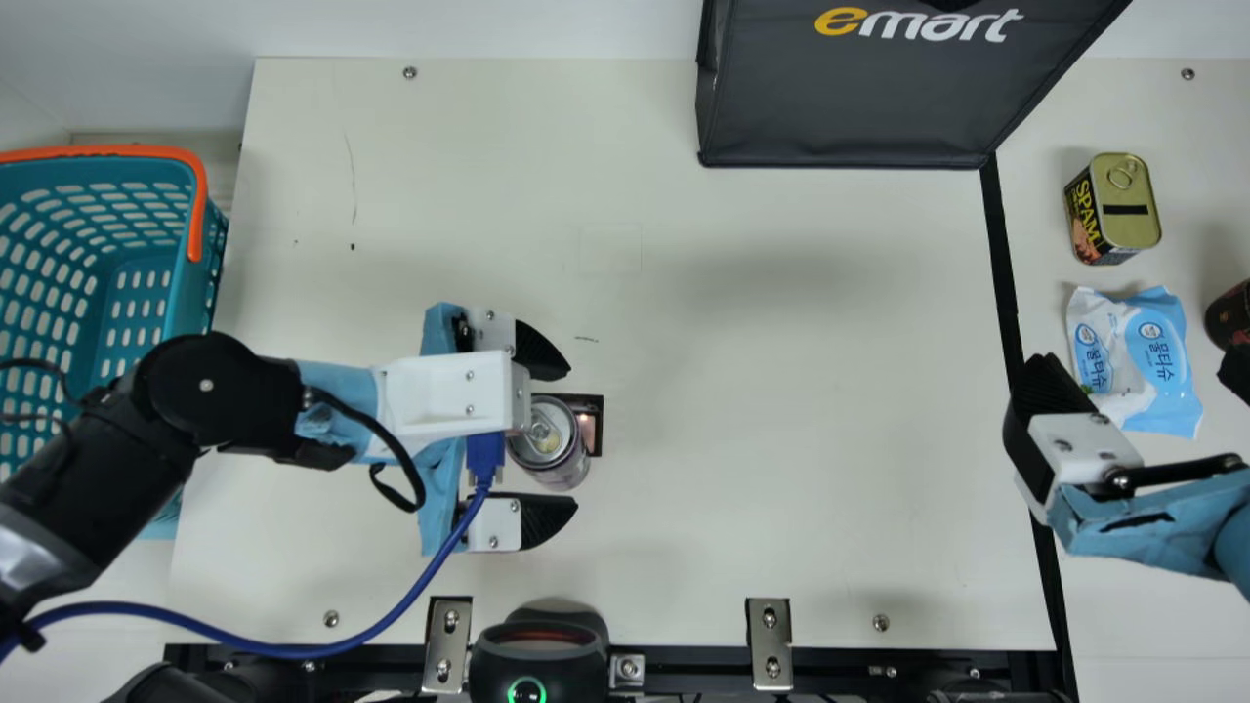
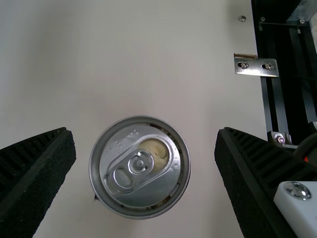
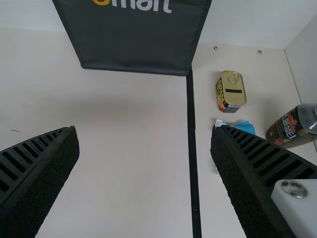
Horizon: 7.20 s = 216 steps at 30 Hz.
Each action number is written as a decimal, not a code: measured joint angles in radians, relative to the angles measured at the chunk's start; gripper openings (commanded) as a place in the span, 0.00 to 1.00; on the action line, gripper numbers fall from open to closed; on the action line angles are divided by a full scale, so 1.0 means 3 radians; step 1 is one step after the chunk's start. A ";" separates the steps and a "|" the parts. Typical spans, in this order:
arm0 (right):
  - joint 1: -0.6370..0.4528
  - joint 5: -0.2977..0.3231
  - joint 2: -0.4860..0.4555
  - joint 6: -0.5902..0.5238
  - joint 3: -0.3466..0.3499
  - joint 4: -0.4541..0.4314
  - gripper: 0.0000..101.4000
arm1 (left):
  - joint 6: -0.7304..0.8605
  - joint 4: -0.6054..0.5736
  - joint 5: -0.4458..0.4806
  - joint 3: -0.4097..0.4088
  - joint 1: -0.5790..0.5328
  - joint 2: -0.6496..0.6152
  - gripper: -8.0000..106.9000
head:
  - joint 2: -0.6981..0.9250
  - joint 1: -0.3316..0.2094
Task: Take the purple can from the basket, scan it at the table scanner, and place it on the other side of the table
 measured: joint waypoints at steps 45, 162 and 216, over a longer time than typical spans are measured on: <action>0.0000 0.0000 0.0000 0.0000 0.0000 0.0000 0.94 | -0.3240 0.1073 -0.0457 -0.0325 -0.0196 -0.0715 0.85 | -0.0005 -0.0005; 0.0000 -0.0007 0.0000 0.0000 0.0000 0.0000 0.94 | -0.6888 0.4295 -0.2199 -0.0882 -0.1846 0.1225 0.49 | -0.0005 0.0000; 0.0000 -0.0007 0.0000 0.0000 0.0000 0.0000 0.94 | -0.5897 0.3288 -0.1624 0.0526 -0.1002 -0.1633 0.85 | 0.0000 0.0000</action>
